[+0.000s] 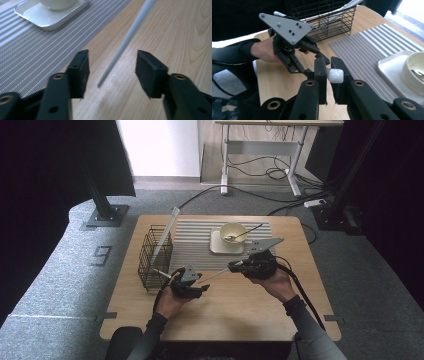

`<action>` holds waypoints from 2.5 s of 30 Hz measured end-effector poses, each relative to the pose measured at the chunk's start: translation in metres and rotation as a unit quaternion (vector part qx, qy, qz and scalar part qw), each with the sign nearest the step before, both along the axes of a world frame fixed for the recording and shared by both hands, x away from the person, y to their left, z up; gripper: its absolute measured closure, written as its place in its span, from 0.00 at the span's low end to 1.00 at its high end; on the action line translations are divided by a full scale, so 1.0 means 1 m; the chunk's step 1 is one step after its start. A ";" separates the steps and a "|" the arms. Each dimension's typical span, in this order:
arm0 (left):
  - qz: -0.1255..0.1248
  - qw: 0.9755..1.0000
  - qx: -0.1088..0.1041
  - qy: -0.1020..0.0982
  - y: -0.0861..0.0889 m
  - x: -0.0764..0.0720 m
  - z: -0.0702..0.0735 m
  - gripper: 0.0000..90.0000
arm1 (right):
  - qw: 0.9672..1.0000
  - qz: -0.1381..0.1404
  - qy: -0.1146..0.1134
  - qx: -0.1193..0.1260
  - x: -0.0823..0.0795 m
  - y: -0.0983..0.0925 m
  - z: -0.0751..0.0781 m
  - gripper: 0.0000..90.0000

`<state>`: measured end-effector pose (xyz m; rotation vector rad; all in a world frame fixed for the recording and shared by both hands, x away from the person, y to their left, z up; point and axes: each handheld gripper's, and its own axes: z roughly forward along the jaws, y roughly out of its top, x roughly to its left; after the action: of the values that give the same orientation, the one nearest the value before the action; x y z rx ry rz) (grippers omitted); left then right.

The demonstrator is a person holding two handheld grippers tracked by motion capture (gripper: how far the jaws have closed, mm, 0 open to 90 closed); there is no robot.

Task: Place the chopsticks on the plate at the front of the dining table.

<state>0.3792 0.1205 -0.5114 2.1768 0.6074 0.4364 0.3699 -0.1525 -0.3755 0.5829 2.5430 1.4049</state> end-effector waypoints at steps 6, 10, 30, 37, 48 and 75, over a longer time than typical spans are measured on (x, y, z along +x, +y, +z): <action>-0.005 1.000 -0.002 -0.006 0.002 -0.001 0.000 0.73 | 1.000 0.008 0.003 -0.003 -0.003 0.003 -0.001 0.92; -0.014 1.000 -0.004 -0.008 0.002 -0.002 0.001 0.84 | 1.000 0.008 0.004 -0.002 -0.002 0.003 -0.001 0.92; -0.075 0.997 0.025 -0.019 -0.010 -0.011 0.002 0.96 | 0.998 -0.052 0.032 0.013 0.027 -0.015 -0.007 0.79; -0.069 0.997 0.018 -0.004 -0.010 -0.010 0.003 0.96 | 0.998 -0.068 0.012 -0.007 0.026 -0.011 -0.010 0.59; -0.081 0.996 0.030 0.017 -0.015 -0.011 0.000 0.96 | 0.991 -0.124 -0.044 -0.004 0.029 -0.005 -0.014 0.31; -0.089 0.995 -0.015 0.037 -0.006 -0.011 0.005 0.96 | 0.978 -0.207 -0.005 0.011 0.062 -0.051 -0.074 0.30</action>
<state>0.3680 0.1146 -0.5061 2.2032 0.4523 0.2517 0.4320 -0.2031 -0.4498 1.0336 2.2231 1.2790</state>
